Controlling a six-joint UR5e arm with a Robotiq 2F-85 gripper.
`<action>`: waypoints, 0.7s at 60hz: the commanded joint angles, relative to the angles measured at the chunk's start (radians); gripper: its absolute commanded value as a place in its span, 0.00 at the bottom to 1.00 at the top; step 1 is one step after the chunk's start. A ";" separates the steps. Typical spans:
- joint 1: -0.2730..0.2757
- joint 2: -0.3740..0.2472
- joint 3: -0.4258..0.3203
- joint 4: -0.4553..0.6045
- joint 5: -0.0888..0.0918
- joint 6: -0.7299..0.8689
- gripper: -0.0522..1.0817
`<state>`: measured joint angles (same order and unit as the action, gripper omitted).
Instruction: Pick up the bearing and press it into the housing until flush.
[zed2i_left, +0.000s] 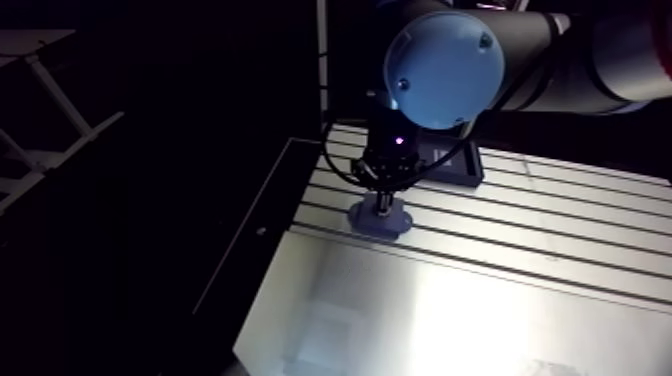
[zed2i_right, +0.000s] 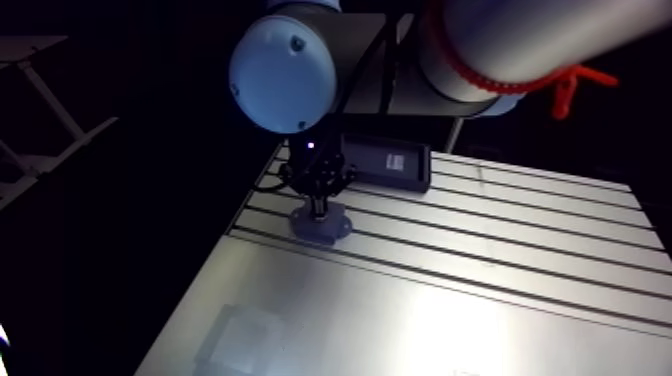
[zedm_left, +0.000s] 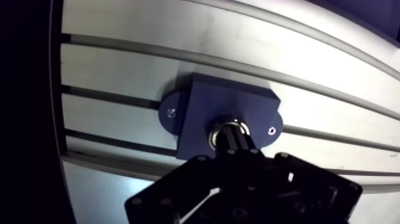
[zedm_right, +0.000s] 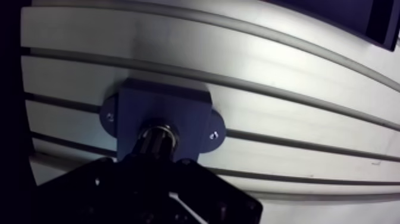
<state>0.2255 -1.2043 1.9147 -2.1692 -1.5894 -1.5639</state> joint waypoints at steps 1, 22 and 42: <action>0.000 0.001 0.001 -0.002 0.001 -0.001 1.00; 0.000 0.002 0.004 -0.002 0.001 -0.008 1.00; 0.000 0.003 0.007 -0.002 0.001 -0.014 1.00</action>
<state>0.2255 -1.2023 1.9203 -2.1716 -1.5883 -1.5757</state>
